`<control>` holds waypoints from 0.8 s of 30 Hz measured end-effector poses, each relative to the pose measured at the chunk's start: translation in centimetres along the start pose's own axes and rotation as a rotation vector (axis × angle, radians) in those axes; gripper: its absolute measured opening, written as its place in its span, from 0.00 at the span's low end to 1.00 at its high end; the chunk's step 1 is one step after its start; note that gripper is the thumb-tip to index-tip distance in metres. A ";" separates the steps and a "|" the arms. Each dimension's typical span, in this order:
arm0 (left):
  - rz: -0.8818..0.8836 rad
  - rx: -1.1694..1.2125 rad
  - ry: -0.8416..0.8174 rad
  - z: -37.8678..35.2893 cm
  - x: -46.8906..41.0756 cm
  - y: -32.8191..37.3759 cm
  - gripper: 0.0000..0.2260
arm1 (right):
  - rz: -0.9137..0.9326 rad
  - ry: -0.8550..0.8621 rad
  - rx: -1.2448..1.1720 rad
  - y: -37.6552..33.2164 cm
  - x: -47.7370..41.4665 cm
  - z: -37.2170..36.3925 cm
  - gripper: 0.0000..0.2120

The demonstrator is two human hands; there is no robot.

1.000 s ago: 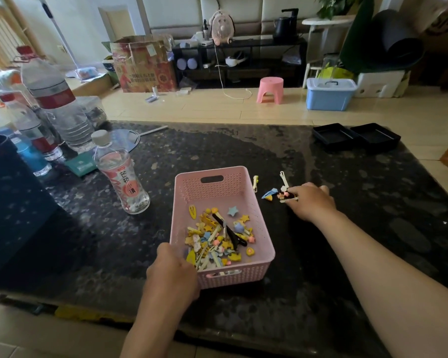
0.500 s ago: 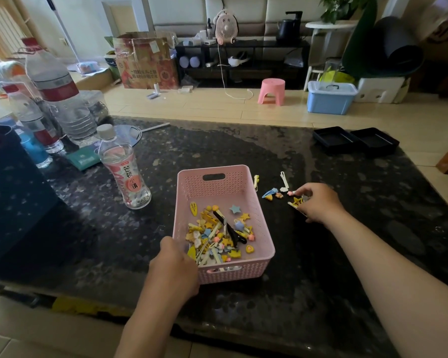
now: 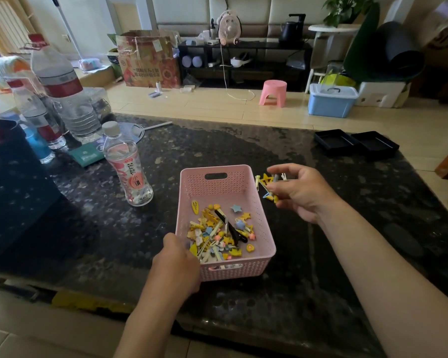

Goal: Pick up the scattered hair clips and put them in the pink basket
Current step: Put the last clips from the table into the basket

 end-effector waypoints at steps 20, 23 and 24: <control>0.014 0.045 0.005 0.1 0.0 0.0 0.06 | -0.072 0.270 0.677 3.6 -3.9 2.2 0.18; 0.035 0.080 -0.001 0.2 0.2 0.0 0.07 | -0.142 0.201 0.976 5.7 -5.1 2.4 0.28; 0.041 0.084 0.000 0.2 0.3 0.1 0.07 | -0.148 0.186 1.052 6.0 -5.4 2.2 0.29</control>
Point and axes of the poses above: each hand's wrist, its own x-axis away from the middle knuckle, its own z-axis out of the back of the hand, y = z × x, the point moved 5 cm from there along -x, towards the middle knuckle, and after that the axes turned 11 degrees about x, right-handed, at the moved point
